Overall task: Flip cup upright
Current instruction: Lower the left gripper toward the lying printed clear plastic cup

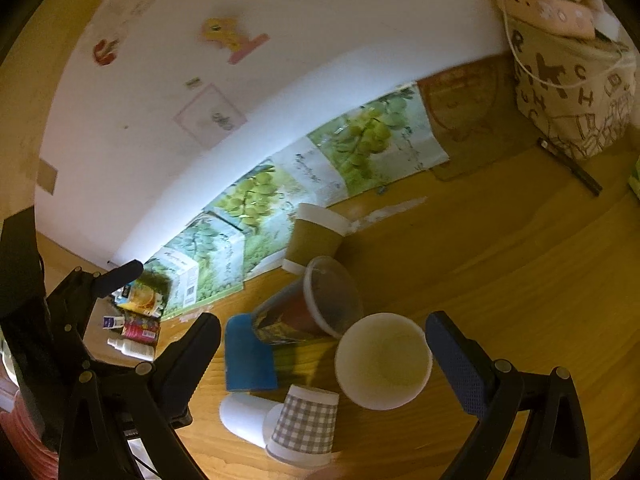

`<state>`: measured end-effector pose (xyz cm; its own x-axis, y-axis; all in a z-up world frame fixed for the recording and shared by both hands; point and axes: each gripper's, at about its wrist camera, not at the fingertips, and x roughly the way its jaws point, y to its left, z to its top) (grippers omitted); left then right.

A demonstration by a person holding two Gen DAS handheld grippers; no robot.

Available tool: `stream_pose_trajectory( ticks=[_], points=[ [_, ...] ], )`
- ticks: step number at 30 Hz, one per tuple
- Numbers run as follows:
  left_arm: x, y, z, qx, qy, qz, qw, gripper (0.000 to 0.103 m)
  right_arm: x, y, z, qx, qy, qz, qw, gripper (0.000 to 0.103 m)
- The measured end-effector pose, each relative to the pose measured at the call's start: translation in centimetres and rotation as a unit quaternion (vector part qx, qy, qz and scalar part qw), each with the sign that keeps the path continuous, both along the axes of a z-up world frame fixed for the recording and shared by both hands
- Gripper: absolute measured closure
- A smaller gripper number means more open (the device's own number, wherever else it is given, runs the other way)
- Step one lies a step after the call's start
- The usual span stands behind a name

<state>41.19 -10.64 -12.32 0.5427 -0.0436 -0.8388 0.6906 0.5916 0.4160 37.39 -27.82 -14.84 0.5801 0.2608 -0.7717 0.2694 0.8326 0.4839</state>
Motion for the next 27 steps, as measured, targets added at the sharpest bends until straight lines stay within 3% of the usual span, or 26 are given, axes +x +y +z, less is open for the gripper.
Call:
stream_pose_trajectory(
  ticks=[14, 27],
  points=[
    [1.4, -0.5, -4.5, 0.047, 0.041, -0.070, 0.9956, 0.007, 0.7, -1.5, -1.8, -0.001, 0.028, -0.028, 0.999, 0.000],
    [2.8, -0.9, -7.6, 0.063, 0.089, -0.100, 0.9890, 0.007, 0.6, -2.7, -3.2, 0.008, 0.048, -0.063, 0.997, 0.000]
  ],
)
